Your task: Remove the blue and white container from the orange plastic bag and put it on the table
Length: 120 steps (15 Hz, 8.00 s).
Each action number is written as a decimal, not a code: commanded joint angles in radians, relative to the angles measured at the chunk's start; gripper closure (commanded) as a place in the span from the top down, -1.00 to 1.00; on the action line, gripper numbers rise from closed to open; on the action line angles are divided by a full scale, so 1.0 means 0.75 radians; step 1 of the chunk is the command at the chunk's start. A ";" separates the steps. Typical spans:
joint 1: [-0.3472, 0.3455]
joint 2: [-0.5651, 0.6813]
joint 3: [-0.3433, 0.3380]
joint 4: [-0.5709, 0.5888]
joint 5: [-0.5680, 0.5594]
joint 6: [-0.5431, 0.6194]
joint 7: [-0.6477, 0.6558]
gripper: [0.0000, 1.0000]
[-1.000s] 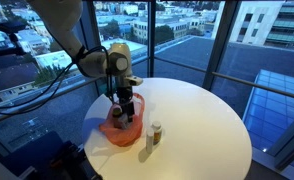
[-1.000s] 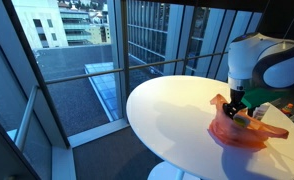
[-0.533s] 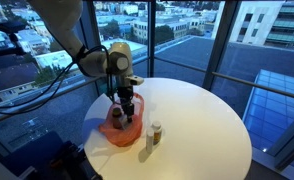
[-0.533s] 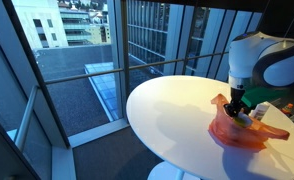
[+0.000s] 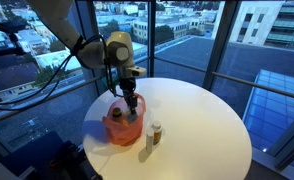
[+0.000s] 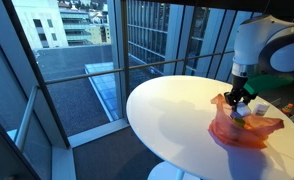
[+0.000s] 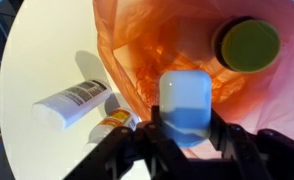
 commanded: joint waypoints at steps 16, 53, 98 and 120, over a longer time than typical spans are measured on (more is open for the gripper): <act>-0.225 -0.310 0.001 0.032 0.235 -0.115 -0.299 -0.57; -0.291 0.384 -0.007 0.467 0.597 -0.081 -0.729 -0.57; -0.236 0.231 0.007 0.309 0.570 0.047 -0.708 1.00; -0.259 0.285 0.014 0.321 0.585 0.107 -0.745 1.00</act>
